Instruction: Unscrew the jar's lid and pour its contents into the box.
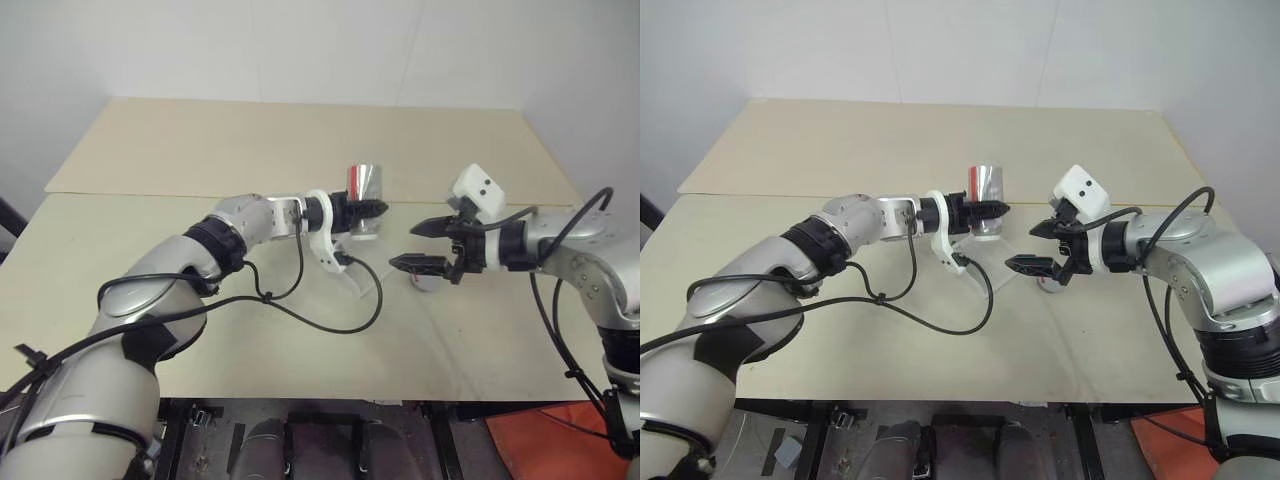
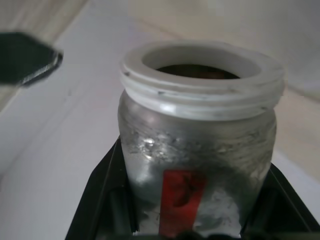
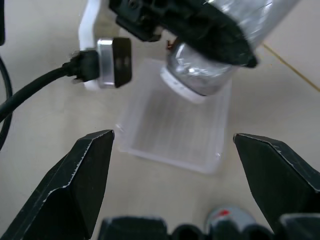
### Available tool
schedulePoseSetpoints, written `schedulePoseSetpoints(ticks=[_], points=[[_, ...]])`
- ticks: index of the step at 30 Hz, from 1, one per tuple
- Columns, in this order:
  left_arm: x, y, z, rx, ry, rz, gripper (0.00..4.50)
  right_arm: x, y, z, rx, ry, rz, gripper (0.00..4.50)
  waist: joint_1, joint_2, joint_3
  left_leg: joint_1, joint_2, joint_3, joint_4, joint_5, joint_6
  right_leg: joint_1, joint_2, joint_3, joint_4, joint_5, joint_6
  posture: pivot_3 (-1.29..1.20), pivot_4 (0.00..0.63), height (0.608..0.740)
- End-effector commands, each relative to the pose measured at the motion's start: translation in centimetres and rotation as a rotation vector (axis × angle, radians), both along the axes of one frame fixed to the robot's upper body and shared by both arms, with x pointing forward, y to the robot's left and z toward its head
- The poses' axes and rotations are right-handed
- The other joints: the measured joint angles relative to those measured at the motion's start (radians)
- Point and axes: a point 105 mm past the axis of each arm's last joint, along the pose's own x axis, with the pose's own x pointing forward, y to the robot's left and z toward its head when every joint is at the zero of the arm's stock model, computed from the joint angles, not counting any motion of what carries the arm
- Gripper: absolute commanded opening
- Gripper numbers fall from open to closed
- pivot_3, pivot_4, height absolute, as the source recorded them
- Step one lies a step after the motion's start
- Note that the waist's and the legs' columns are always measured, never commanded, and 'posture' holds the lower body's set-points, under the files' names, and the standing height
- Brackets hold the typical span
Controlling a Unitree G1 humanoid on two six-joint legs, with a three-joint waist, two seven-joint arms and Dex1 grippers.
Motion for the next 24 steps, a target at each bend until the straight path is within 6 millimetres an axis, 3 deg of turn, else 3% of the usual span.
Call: schedulePoseSetpoints(ticks=[1, 7, 11, 15, 18, 21, 22, 24], points=[[0.2, -0.7, 2.1, -0.030, -0.070, -0.023, 1.93, -0.1, -0.6, 1.4, 0.012, -0.052, -0.034, 4.45, 0.000, 0.000, 0.000, 0.000, 0.000, 0.000, 0.000, 0.000, 0.000, 0.000, 0.000, 0.000, 0.000, 0.000, 0.000, 0.00, 0.150, 0.740], [0.1, -0.2, 2.4, -0.064, -0.037, -0.025, 1.93, -0.7, -0.3, 1.5, 0.026, -0.050, -0.024, 4.45, -0.001, 0.000, 0.000, 0.000, 0.000, -0.002, 0.000, -0.001, 0.001, 0.000, -0.001, 0.000, 0.000, 0.000, 0.000, 0.00, 0.150, 0.740], [0.5, 0.9, 4.0, -0.217, 0.054, 0.033, 1.93, -0.5, -0.4, 1.6, 0.029, -0.065, -0.029, 4.45, -0.003, 0.000, 0.000, 0.000, 0.000, -0.002, 0.001, -0.001, 0.001, 0.000, -0.001, 0.000, 0.000, 0.000, 0.000, 0.00, 0.150, 0.740], [1.0, 3.5, 7.3, -0.591, 0.289, 0.127, 1.93, -0.3, -0.5, 2.2, 0.056, -0.125, -0.024, 4.45, -0.008, 0.000, 0.000, 0.000, 0.000, -0.007, 0.001, 0.000, 0.001, 0.000, -0.001, 0.000, 0.000, 0.000, 0.000, 0.00, 0.150, 0.740], [1.2, 5.7, 8.6, -0.859, 0.496, 0.170, 1.93, -0.3, -0.5, 2.5, 0.070, -0.148, -0.016, 4.45, -0.016, 0.000, 0.000, 0.001, 0.001, -0.007, 0.001, 0.000, 0.000, 0.001, -0.002, 0.000, 0.001, 0.000, 0.000, 0.00, 0.150, 0.740], [1.5, 8.5, 9.8, -1.292, 0.778, 0.166, 1.93, -0.2, -0.5, 2.5, 0.075, -0.156, -0.011, 4.45, -0.019, 0.001, 0.000, 0.002, 0.001, -0.007, 0.002, 0.000, -0.001, 0.002, -0.002, -0.001, 0.001, 0.000, 0.000, 0.00, 0.150, 0.740], [1.9, 9.9, 9.9, -1.464, 0.871, 0.189, 1.93, -0.2, -0.4, 2.5, 0.076, -0.156, -0.008, 4.45, -0.018, 0.000, 0.000, 0.002, 0.001, -0.007, 0.002, 0.001, -0.001, 0.003, -0.002, -0.001, 0.002, 0.000, 0.000, 0.00, 0.150, 0.740], [2.3, 11.8, 8.7, -1.645, 1.079, 0.256, 1.93, -0.2, -0.4, 2.5, 0.078, -0.156, -0.001, 4.45, -0.017, 0.000, 0.000, 0.002, 0.001, -0.009, 0.003, 0.001, -0.001, 0.004, -0.002, -0.002, 0.002, 0.000, 0.000, 0.00, 0.150, 0.740]])
